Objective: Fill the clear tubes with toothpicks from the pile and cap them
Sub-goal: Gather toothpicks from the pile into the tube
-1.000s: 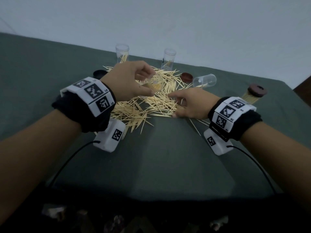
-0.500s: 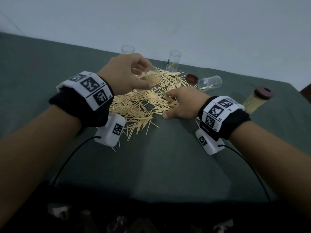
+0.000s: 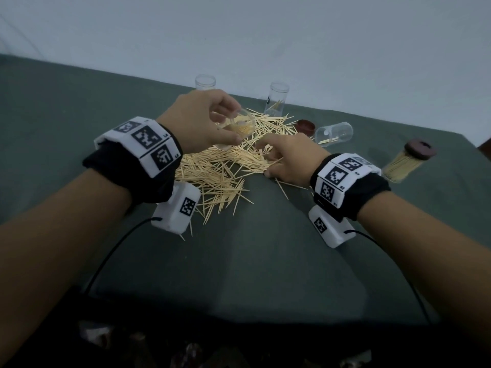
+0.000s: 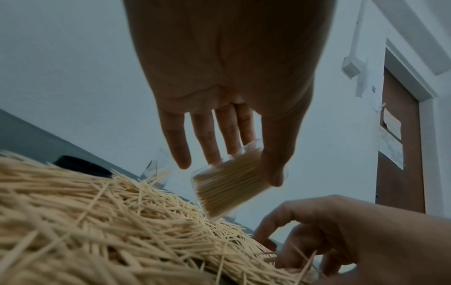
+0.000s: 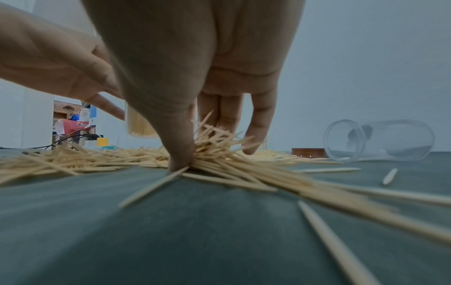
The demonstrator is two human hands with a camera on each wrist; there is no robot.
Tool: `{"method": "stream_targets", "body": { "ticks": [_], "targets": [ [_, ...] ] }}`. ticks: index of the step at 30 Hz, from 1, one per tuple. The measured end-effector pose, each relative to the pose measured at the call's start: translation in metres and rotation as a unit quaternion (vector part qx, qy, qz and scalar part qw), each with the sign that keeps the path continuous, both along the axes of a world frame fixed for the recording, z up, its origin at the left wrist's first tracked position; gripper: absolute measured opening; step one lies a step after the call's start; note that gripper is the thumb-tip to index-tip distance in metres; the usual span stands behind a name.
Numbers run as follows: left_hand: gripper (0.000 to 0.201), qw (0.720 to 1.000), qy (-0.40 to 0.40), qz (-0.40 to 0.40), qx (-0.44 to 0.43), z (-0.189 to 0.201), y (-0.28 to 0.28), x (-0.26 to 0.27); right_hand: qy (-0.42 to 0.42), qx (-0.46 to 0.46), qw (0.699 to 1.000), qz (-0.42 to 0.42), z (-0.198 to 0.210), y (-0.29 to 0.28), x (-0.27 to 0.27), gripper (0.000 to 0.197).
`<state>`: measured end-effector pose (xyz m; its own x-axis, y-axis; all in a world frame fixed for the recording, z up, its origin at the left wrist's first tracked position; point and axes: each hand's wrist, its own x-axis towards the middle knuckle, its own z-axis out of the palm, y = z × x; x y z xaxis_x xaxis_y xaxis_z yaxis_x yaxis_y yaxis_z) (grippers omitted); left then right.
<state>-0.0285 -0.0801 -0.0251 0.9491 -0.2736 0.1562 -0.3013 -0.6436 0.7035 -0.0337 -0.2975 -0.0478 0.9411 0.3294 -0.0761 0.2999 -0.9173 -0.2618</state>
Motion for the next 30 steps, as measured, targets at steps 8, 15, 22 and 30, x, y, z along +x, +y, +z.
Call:
{"method": "stream_targets", "body": {
  "ticks": [8,15,22,30],
  "targets": [
    [0.052,1.0,0.002,-0.003,-0.004,0.0,0.0,0.0,-0.017,-0.067,0.997,0.032,0.006,0.001,0.001,0.037],
    [0.055,1.0,-0.006,-0.003,0.016,0.001,0.002,0.0,-0.027,-0.097,0.994,0.045,0.006,0.0,0.002,0.023],
    [0.056,0.997,-0.023,0.005,0.067,0.001,0.004,-0.002,0.003,-0.033,0.999,-0.021,0.015,-0.017,0.002,0.027],
    [0.056,0.99,-0.041,0.012,0.137,-0.002,0.005,0.0,-0.018,-0.02,0.999,-0.046,0.039,-0.026,-0.001,0.036]
  ]
}}
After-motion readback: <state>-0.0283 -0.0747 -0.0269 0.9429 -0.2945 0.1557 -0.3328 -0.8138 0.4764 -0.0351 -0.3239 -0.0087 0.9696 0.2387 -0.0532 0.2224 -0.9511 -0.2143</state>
